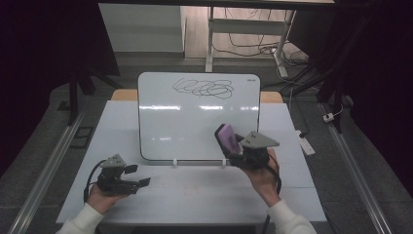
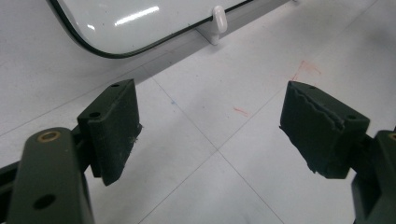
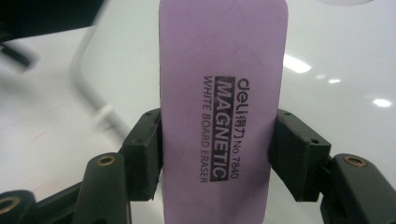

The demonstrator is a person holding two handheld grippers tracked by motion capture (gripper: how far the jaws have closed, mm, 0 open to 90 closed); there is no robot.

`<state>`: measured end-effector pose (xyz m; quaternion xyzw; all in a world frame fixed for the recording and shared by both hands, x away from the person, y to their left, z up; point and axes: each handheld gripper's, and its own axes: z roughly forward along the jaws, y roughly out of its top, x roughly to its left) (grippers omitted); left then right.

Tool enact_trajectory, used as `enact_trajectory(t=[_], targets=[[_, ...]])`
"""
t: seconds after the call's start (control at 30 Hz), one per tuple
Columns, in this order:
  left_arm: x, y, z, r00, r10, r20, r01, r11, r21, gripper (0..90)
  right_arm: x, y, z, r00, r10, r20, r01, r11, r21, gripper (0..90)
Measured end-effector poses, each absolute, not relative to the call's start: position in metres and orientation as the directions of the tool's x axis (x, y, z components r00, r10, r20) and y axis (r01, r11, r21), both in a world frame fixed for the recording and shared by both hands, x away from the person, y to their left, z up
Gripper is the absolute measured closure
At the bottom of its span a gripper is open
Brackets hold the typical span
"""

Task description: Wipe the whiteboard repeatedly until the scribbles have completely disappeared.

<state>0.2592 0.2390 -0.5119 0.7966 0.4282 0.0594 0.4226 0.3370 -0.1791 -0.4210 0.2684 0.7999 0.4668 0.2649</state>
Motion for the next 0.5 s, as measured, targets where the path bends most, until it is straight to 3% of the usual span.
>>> enact_trajectory(t=[0.23, 0.5], targets=[[0.261, 0.24, -0.514, 0.628, 0.73, -0.268, 0.633, -0.28, 0.721, 20.6, 0.394, -0.174, -0.375, -0.559, 0.797, -0.228, 0.194, 0.393, 0.899, 39.4], [0.258, 0.245, -0.512, 0.624, 0.733, -0.27, 0.629, -0.266, 0.731, 20.6, 0.435, -0.162, -0.355, -0.452, 0.855, -0.253, 0.244, 0.391, 0.887, 39.5]])
